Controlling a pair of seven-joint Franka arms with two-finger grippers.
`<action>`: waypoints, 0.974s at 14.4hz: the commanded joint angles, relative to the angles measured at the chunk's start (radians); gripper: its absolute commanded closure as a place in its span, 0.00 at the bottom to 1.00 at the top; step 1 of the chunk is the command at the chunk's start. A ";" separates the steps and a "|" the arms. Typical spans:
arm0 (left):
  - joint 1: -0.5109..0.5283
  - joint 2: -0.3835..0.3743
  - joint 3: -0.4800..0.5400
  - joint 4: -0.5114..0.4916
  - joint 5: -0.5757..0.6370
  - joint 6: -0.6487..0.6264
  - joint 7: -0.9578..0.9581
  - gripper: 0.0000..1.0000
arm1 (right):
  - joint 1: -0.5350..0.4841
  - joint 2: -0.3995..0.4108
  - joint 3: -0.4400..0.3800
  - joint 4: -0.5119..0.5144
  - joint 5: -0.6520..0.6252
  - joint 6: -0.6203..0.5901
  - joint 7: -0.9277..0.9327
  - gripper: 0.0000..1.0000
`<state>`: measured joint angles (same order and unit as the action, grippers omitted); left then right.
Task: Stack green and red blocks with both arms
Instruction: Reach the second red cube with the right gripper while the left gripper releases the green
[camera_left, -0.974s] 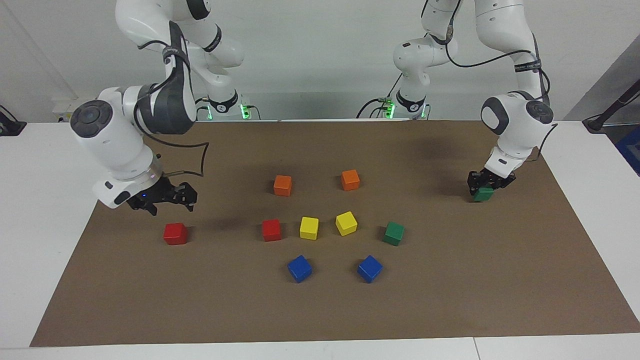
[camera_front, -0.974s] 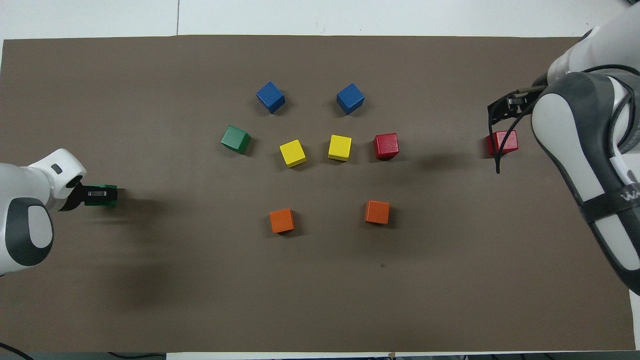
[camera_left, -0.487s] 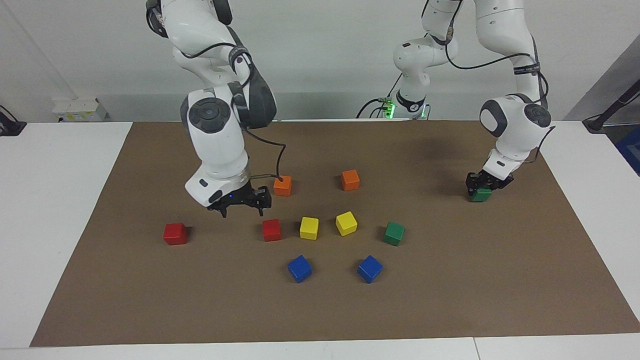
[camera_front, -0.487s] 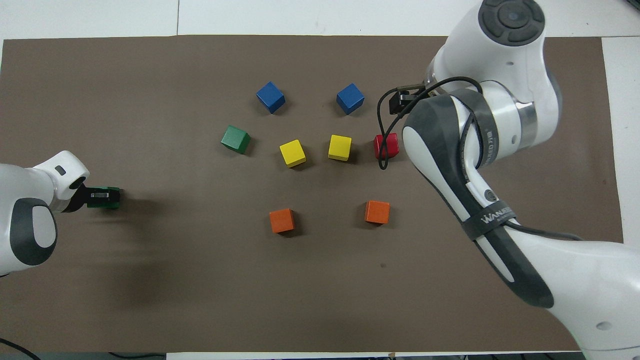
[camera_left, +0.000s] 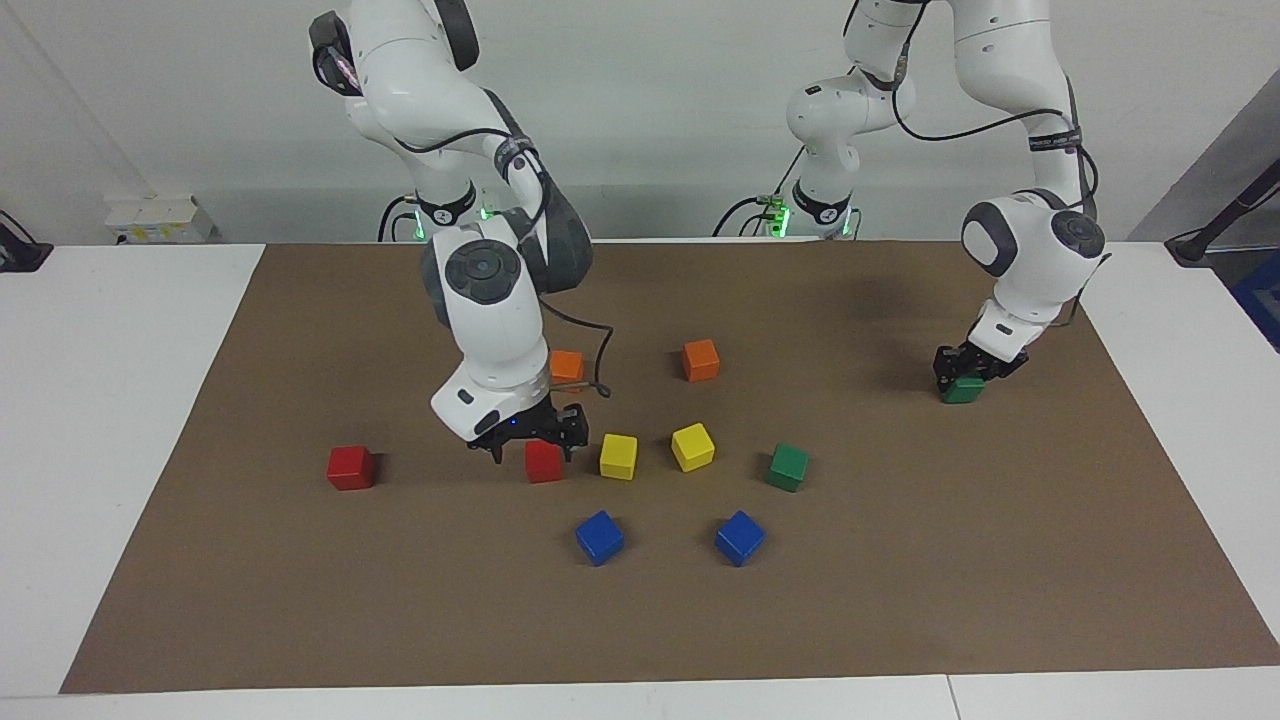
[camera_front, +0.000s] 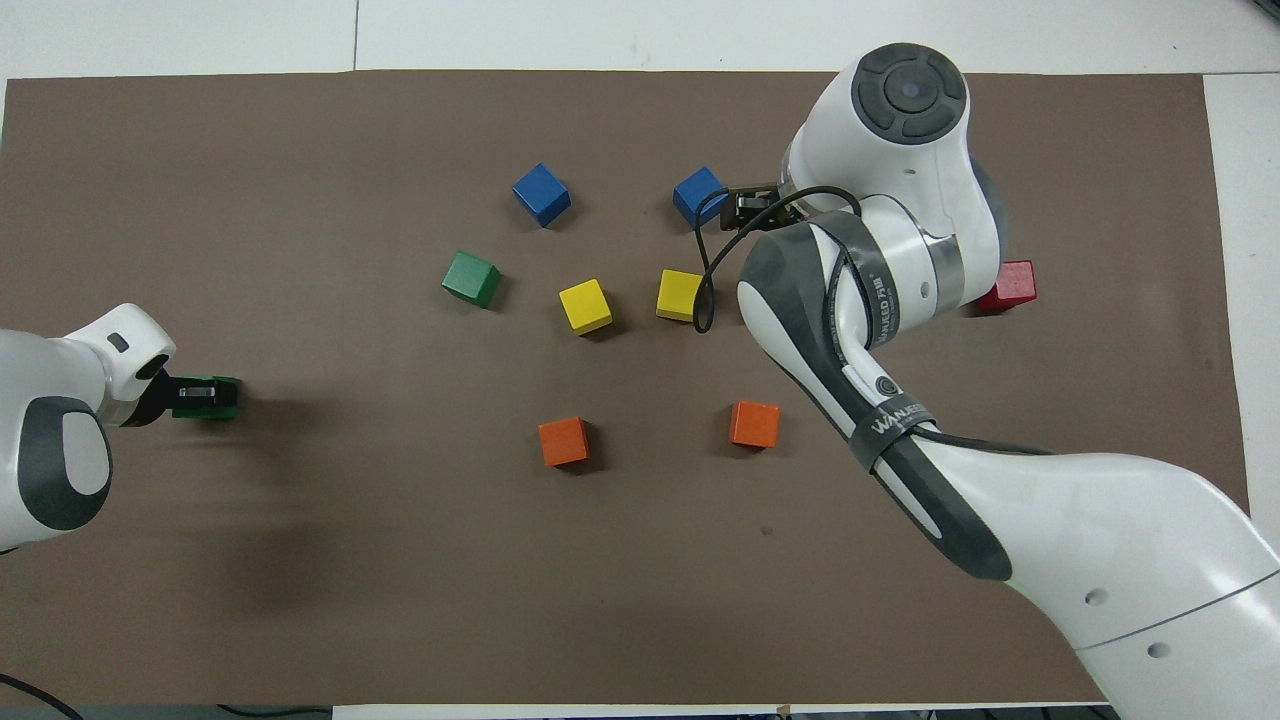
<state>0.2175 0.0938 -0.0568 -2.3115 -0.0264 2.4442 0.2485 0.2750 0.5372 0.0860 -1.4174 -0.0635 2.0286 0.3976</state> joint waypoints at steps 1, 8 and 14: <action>0.013 -0.003 -0.006 -0.012 0.008 0.036 0.011 0.00 | 0.000 -0.002 0.003 -0.064 0.004 0.063 0.018 0.00; 0.008 0.009 -0.006 0.067 0.008 -0.037 0.009 0.00 | -0.008 -0.031 0.003 -0.189 0.004 0.169 0.015 0.00; -0.099 0.073 -0.009 0.462 0.007 -0.407 -0.041 0.00 | -0.002 -0.045 0.003 -0.285 0.004 0.272 0.018 0.00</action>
<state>0.1795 0.0985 -0.0736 -2.0134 -0.0266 2.1530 0.2466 0.2771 0.5404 0.0833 -1.6242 -0.0635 2.2527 0.3990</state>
